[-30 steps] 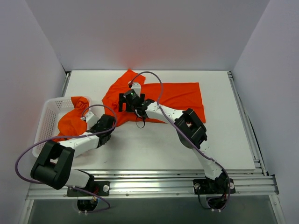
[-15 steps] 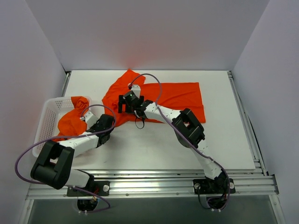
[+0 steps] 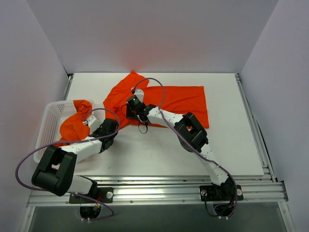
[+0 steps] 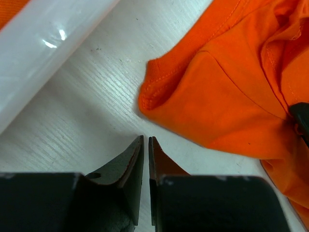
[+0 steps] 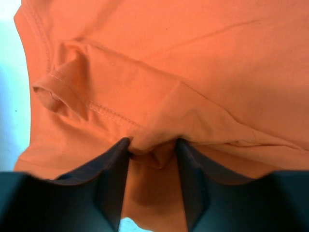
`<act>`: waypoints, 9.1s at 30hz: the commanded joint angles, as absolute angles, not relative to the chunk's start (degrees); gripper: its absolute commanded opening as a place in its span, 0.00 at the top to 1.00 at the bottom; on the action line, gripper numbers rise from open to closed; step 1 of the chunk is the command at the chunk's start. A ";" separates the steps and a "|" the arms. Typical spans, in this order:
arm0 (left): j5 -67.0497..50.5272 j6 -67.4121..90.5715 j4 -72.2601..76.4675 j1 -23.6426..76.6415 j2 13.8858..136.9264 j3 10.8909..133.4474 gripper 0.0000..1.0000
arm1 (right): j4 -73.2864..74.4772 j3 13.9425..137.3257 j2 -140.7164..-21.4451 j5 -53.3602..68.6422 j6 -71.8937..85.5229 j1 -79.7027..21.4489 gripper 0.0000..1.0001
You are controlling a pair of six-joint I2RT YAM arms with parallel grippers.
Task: Fold and stack the t-shirts
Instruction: Fold the tshirt
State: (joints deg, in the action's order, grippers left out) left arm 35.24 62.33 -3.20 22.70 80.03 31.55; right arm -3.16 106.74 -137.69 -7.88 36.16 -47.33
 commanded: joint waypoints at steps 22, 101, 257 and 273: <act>34.89 61.08 -1.85 22.24 79.37 31.55 0.83 | 3.43 118.47 -139.56 -8.61 32.96 -44.39 1.00; 34.80 61.26 -1.05 22.32 78.66 30.67 0.87 | -9.49 124.80 -147.65 3.16 37.71 -47.37 0.74; 34.98 60.38 2.29 22.50 77.17 29.00 0.88 | -23.88 135.96 -159.95 2.46 40.95 -41.49 0.91; 36.74 60.64 0.79 23.38 78.22 30.15 0.88 | -53.17 132.83 -153.65 2.72 33.15 -37.88 0.01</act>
State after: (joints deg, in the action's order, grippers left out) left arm 34.87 60.84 0.43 23.00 78.43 28.75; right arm -43.57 133.56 -161.58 2.83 38.33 -38.15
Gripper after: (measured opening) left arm 0.121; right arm 0.978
